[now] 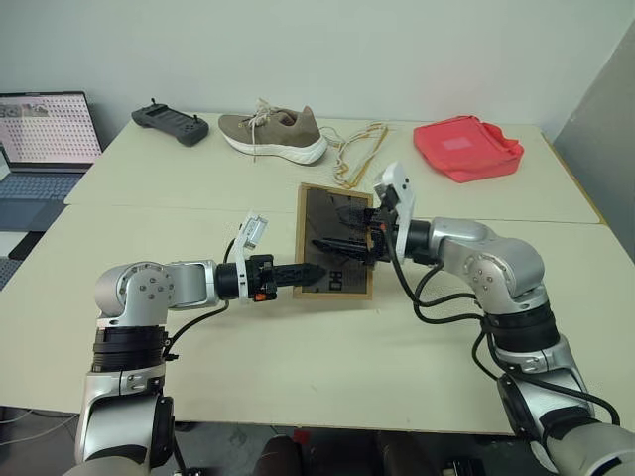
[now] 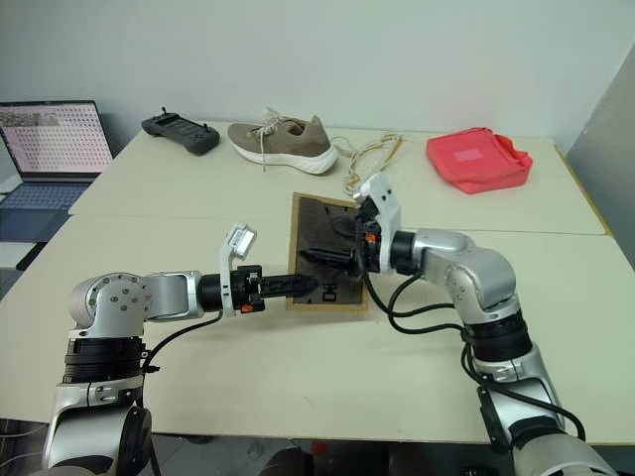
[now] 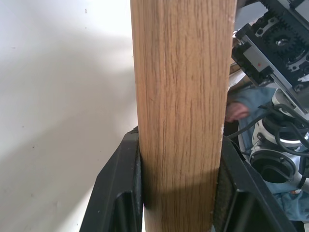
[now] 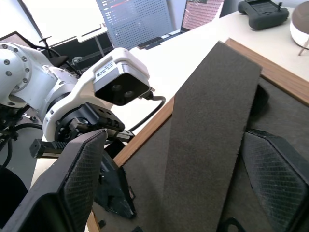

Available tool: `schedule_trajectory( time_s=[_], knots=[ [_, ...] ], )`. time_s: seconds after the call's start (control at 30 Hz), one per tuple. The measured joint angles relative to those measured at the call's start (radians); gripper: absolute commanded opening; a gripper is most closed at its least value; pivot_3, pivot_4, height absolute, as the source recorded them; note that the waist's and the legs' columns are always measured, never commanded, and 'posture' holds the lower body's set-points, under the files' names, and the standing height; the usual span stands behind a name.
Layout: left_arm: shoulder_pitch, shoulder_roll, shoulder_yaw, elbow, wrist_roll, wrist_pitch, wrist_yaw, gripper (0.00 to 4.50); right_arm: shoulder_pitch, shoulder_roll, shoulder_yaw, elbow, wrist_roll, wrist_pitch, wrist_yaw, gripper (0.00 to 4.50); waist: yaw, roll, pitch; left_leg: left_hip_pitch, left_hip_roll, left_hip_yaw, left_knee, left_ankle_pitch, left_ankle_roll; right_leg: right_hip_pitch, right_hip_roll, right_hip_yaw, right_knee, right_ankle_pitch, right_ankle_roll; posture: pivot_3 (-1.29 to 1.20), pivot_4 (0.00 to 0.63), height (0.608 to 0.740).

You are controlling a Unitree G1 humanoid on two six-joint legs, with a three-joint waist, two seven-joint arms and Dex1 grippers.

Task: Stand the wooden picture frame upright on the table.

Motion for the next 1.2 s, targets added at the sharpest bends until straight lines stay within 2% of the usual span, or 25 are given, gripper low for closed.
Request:
schedule_trajectory(
  time_s=[0.2,0.43,0.57,0.63,0.7,0.8,0.87,0.9,0.93,1.03,1.07,1.1,1.2],
  knots=[
    [0.001,0.001,-0.006,0.0,0.006,0.0,-0.012,1.3,0.045,-0.043,-0.048,-0.12,0.079,0.078,0.008,4.45,0.004,0.0,0.0,0.0,0.0,-0.001,0.0,0.0,0.001,0.0,0.0,0.0,0.0,0.0,0.0,0.0,0.15,0.74],
    [0.005,0.002,-0.023,-0.001,-0.001,0.034,-0.017,1.3,0.128,-0.177,-0.108,-0.208,0.193,0.165,0.064,4.45,0.005,0.0,0.0,0.0,0.0,-0.001,0.0,-0.001,0.001,0.0,0.0,0.0,0.0,0.0,0.0,0.0,0.15,0.74],
    [0.005,0.004,-0.018,0.002,-0.006,0.071,-0.015,1.3,0.194,-0.282,-0.122,-0.208,0.177,0.138,0.095,4.45,0.006,0.0,0.0,0.0,-0.001,-0.001,0.0,-0.001,0.001,0.001,0.0,0.0,0.0,0.0,0.0,0.0,0.15,0.74],
    [0.003,-0.006,0.003,0.019,-0.024,0.118,-0.008,1.3,0.234,-0.338,-0.139,-0.203,0.123,0.052,0.107,4.45,0.01,-0.001,0.001,0.0,-0.001,-0.001,0.0,-0.001,0.002,0.001,0.0,0.0,-0.001,0.0,0.0,0.0,0.15,0.74],
    [-0.009,-0.012,0.026,0.054,-0.054,0.161,0.008,1.3,0.28,-0.386,-0.133,-0.189,0.007,-0.136,0.12,4.45,0.011,-0.002,0.001,0.0,-0.001,-0.001,0.001,-0.001,0.002,0.001,0.001,-0.001,-0.001,0.0,0.0,0.0,0.15,0.74],
    [-0.019,0.031,0.024,0.12,-0.172,0.198,0.019,1.3,0.365,-0.475,-0.08,-0.057,-0.307,-0.67,0.112,4.45,0.01,-0.003,0.002,0.0,-0.001,0.0,0.001,-0.001,0.003,0.001,0.0,0.0,-0.002,0.0,0.001,0.0,0.15,0.74],
    [-0.025,0.066,0.009,0.145,-0.257,0.2,0.042,1.3,0.368,-0.518,-0.028,0.108,-0.553,-1.092,0.01,4.45,0.007,-0.004,0.003,0.001,-0.001,0.002,0.001,-0.001,0.002,0.001,0.0,0.001,-0.001,0.0,0.001,0.0,0.15,0.74],
    [-0.032,0.079,-0.003,0.152,-0.309,0.2,0.064,1.3,0.343,-0.53,0.004,0.225,-0.72,-1.344,-0.104,4.45,0.004,-0.004,0.003,0.001,-0.001,0.003,0.001,-0.001,0.002,0.001,0.0,0.003,-0.001,0.0,0.001,0.0,0.15,0.74],
    [-0.039,0.082,-0.013,0.154,-0.34,0.2,0.079,1.3,0.32,-0.533,0.027,0.29,-0.83,-1.481,-0.186,4.45,0.001,-0.004,0.003,0.002,-0.001,0.004,0.001,-0.001,0.002,0.0,0.0,0.004,0.0,0.0,0.001,0.0,0.15,0.74],
    [-0.047,0.089,-0.047,0.154,-0.431,0.2,0.129,1.3,0.236,-0.515,0.072,0.423,-1.099,-1.765,-0.434,4.45,-0.007,-0.004,0.003,0.002,-0.001,0.006,0.002,0.001,-0.002,-0.003,0.0,0.007,0.006,0.0,0.001,0.0,0.15,0.74],
    [-0.045,0.091,-0.053,0.154,-0.452,0.2,0.143,1.3,0.219,-0.505,0.076,0.444,-1.144,-1.805,-0.485,4.45,-0.008,-0.004,0.003,0.002,-0.001,0.006,0.002,0.001,-0.002,-0.004,0.0,0.007,0.008,0.0,0.0,0.0,0.15,0.74],
    [-0.045,0.095,-0.066,0.157,-0.497,0.2,0.179,1.3,0.178,-0.481,0.089,0.484,-1.249,-1.868,-0.602,4.45,-0.011,-0.004,0.003,0.002,-0.001,0.006,0.003,0.002,-0.003,-0.006,0.0,0.008,0.012,0.0,0.0,0.0,0.15,0.74],
    [-0.046,0.095,-0.071,0.159,-0.539,0.2,0.211,1.3,0.152,-0.455,0.094,0.492,-1.335,-1.91,-0.707,4.45,-0.011,-0.005,0.003,0.002,-0.001,0.006,0.004,0.003,-0.004,-0.007,0.001,0.008,0.014,0.0,0.0,0.0,0.15,0.74]
  ],
)
